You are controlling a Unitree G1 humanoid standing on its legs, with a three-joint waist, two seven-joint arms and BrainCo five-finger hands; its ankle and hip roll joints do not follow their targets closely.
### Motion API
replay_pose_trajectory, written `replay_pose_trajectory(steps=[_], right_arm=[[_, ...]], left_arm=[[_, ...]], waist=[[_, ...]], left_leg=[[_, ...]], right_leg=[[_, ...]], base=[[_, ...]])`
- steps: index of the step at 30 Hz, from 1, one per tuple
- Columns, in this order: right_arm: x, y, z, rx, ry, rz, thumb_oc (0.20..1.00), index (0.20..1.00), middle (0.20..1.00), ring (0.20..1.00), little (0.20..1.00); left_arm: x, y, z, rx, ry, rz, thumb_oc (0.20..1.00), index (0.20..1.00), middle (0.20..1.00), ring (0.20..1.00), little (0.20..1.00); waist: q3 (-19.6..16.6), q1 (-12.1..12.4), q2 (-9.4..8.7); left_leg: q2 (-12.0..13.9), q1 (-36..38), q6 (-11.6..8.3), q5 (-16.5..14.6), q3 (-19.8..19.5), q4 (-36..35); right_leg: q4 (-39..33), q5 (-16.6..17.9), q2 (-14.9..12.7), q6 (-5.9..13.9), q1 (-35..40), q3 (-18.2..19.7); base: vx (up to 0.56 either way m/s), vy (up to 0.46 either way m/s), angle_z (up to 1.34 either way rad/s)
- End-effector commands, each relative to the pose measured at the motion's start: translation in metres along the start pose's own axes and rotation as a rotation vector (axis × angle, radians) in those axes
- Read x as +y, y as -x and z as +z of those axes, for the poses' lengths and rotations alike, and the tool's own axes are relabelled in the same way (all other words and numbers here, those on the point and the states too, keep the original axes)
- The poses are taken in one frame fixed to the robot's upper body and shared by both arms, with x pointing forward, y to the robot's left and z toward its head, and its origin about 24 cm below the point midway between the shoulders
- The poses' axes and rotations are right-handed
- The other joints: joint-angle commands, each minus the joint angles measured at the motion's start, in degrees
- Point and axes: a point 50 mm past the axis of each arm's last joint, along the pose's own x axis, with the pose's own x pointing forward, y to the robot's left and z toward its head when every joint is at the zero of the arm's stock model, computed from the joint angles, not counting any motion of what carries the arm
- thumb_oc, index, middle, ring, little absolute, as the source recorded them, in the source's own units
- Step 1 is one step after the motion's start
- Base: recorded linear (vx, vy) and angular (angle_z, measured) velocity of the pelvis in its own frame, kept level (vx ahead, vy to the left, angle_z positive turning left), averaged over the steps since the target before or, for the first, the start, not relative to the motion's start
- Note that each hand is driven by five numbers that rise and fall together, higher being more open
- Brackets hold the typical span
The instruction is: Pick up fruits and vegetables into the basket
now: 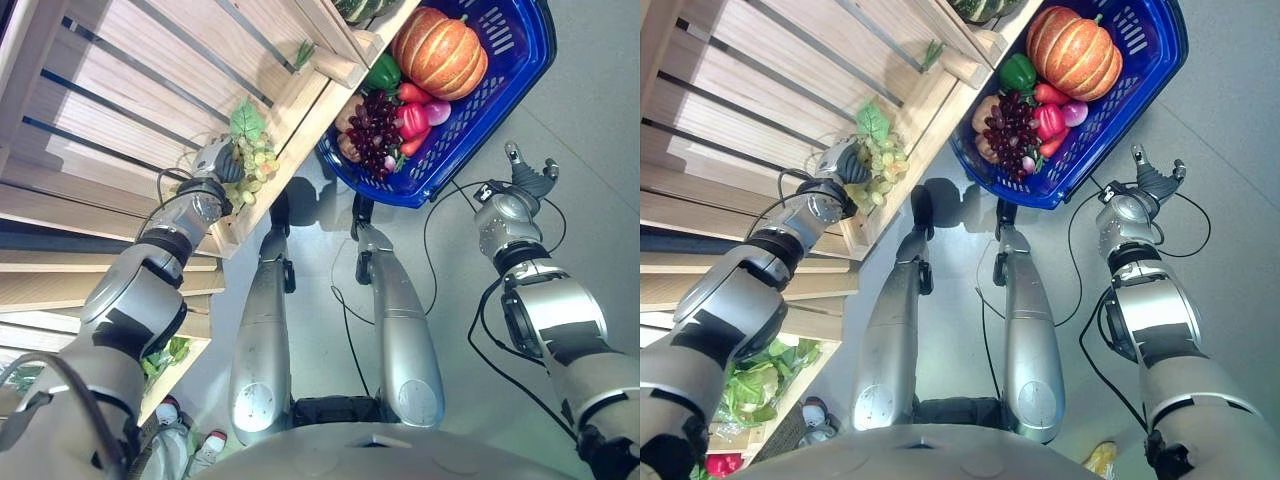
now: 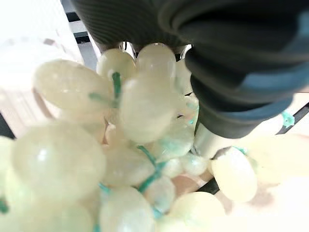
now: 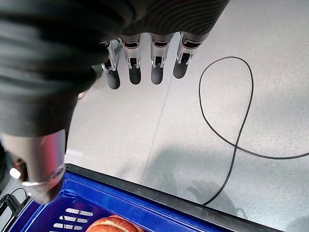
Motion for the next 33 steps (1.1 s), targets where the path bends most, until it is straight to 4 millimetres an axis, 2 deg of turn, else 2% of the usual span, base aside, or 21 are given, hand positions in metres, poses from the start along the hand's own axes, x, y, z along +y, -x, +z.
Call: replay_pose_trajectory(steps=[1,8,9,10,11,13,14,18,19,20,28,33], right_arm=[[-0.022,-0.005,-0.012,-0.008,0.036,-0.069,1.0,1.0,1.0,1.0,1.0],[-0.021,-0.004,-0.014,-0.001,0.03,-0.069,1.0,1.0,1.0,1.0,1.0],[-0.02,-0.003,-0.014,0.001,0.03,-0.069,1.0,1.0,1.0,1.0,1.0],[-0.02,-0.003,-0.014,0.001,0.03,-0.07,1.0,1.0,1.0,1.0,1.0],[-0.02,-0.003,-0.015,0.003,0.031,-0.072,1.0,1.0,1.0,1.0,1.0],[-0.021,-0.003,-0.017,0.003,0.032,-0.073,1.0,1.0,1.0,1.0,1.0],[-0.022,-0.002,-0.018,0.004,0.034,-0.073,1.0,1.0,1.0,1.0,1.0],[-0.025,-0.002,-0.022,0.003,0.033,-0.082,1.0,1.0,1.0,1.0,1.0],[-0.025,-0.002,-0.022,0.002,0.033,-0.083,1.0,1.0,1.0,1.0,1.0],[-0.027,-0.002,-0.021,-0.001,0.037,-0.086,1.0,1.0,1.0,1.0,1.0],[-0.032,-0.007,-0.016,-0.019,0.056,-0.086,1.0,1.0,1.0,1.0,1.0],[-0.034,-0.009,-0.013,-0.026,0.064,-0.085,1.0,1.0,1.0,1.0,1.0]], left_arm=[[-0.06,0.02,-0.01,0.067,0.11,-0.202,0.2,0.2,0.2,0.2,0.2],[-0.063,0.022,-0.009,0.08,0.271,-0.212,0.2,0.2,0.2,0.2,0.2],[-0.064,0.022,-0.008,0.083,0.35,-0.208,0.2,0.2,0.2,0.2,0.2],[-0.064,0.022,-0.008,0.083,0.357,-0.21,0.2,0.2,0.2,0.2,0.2],[-0.064,0.022,-0.008,0.088,0.473,-0.199,0.2,0.2,0.2,0.2,0.2],[-0.062,0.022,-0.008,0.091,0.578,-0.189,0.2,0.2,0.2,0.2,0.2],[-0.059,0.022,-0.008,0.086,0.686,-0.167,0.2,0.2,0.2,0.2,0.2],[-0.051,0.022,-0.007,0.05,0.918,-0.127,0.2,0.2,0.2,0.2,0.2],[-0.05,0.022,-0.007,0.046,0.931,-0.124,0.2,0.2,0.2,0.2,0.2],[-0.044,0.021,-0.007,0.027,1.032,-0.104,0.2,0.2,0.2,0.2,0.2],[-0.02,0.016,-0.004,-0.056,1.287,-0.046,0.2,0.2,0.2,0.2,0.2],[-0.009,0.014,0.001,-0.11,1.383,-0.021,0.2,0.2,0.2,0.2,0.2]], waist=[[-2.2,1.4,-0.3],[-2.2,1.5,-0.35],[-2.2,1.6,-0.35],[-2.2,1.6,-0.34],[-2.2,1.6,-0.27],[-2.2,1.6,-0.22],[-2.2,1.7,-0.17],[-2.2,1.8,0.18],[-2.2,1.8,0.23],[-2.2,1.9,0.48],[-2.2,1.9,1.25],[-2.2,1.8,1.49]], left_leg=[[-2.1,-0.2,0.31,-6.9,1.7,4.4],[-2.3,-0.1,0.36,-6.9,1.5,4.3],[-2.3,0.0,0.39,-6.8,1.5,4.2],[-2.4,0.0,0.39,-6.8,1.5,4.2],[-2.4,0.0,0.39,-6.8,1.3,4.3],[-2.4,0.0,0.41,-6.9,1.2,4.4],[-2.5,0.0,0.43,-6.8,1.2,4.4],[-2.6,0.1,0.43,-6.9,1.1,4.4],[-2.7,0.1,0.42,-6.8,1.1,4.3],[-2.8,0.3,0.42,-6.8,1.0,4.2],[-2.7,0.6,0.25,-6.8,1.0,4.3],[-2.6,0.5,0.13,-6.7,1.1,4.3]], right_leg=[[-1.7,1.9,3.1,4.76,1.1,-0.2],[-1.9,2.1,3.1,4.75,1.3,-0.2],[-1.9,2.1,3.1,4.74,1.3,-0.2],[-1.9,2.1,3.1,4.74,1.3,-0.2],[-1.7,2.0,3.2,4.69,1.3,-0.1],[-1.5,1.9,3.2,4.71,1.3,0.0],[-1.4,1.8,3.2,4.67,1.3,0.0],[-1.2,1.7,3.1,4.73,1.2,0.0],[-1.2,1.7,3.1,4.73,1.2,0.0],[-1.1,1.6,3.0,4.72,1.3,0.0],[-0.5,0.8,2.8,4.62,1.3,0.2],[-0.3,0.3,2.6,4.56,1.5,0.1]], base=[[0.0,0.0,0.0],[0.0,0.0,0.0],[0.0,0.0,0.0],[0.0,0.0,0.0],[0.0,0.0,0.0],[0.0,0.0,0.0],[0.0,0.0,0.0],[0.0,0.0,0.0],[0.0,0.0,0.0],[0.0,0.0,0.0],[0.0,0.04,0.0],[0.0,0.026,-0.01]])
